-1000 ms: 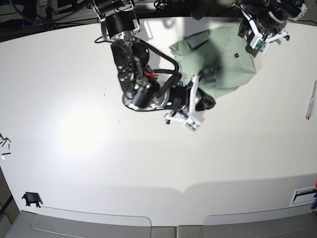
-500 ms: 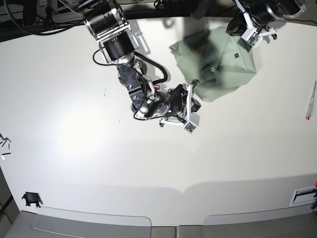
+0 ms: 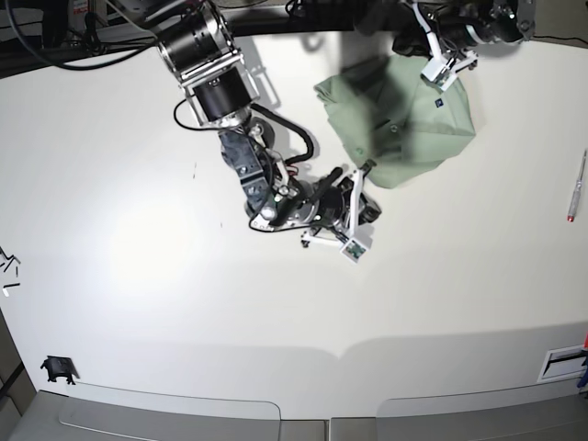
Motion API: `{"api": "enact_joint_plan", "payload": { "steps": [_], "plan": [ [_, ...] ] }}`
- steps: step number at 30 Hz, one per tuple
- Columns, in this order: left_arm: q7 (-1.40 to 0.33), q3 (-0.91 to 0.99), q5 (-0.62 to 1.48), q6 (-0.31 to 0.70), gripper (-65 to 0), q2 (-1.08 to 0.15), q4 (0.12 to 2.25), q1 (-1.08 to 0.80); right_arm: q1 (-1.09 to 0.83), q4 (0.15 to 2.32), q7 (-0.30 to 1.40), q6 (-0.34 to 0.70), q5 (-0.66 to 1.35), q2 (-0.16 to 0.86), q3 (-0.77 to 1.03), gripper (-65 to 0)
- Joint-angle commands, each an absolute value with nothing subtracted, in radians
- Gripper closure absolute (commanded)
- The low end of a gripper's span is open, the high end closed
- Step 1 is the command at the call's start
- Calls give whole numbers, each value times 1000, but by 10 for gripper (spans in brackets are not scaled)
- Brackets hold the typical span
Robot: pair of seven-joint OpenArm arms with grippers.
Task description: Fold the T-shirt properly
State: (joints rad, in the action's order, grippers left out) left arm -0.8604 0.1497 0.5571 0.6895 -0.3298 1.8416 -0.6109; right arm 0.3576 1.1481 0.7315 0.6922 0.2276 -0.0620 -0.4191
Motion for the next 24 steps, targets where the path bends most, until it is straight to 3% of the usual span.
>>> {"api": "enact_joint_plan", "payload": {
  "steps": [1,12,21,24],
  "plan": [
    [-843,154,572,698,0,-338,1852,-611,382,1166,700,698,242,-84,-418,0],
    [-843,155,411,688,0,-339,1851,-609,382,1160,746,698,235,-155,-419,0],
    [-839,156,381,660,0,-339,1851,-609,379,1027,812,698,246,-157,-418,0],
    [-837,156,274,571,0,-339,1851,-609,379,1012,863,698,296,-157,-418,0]
  ]
}}
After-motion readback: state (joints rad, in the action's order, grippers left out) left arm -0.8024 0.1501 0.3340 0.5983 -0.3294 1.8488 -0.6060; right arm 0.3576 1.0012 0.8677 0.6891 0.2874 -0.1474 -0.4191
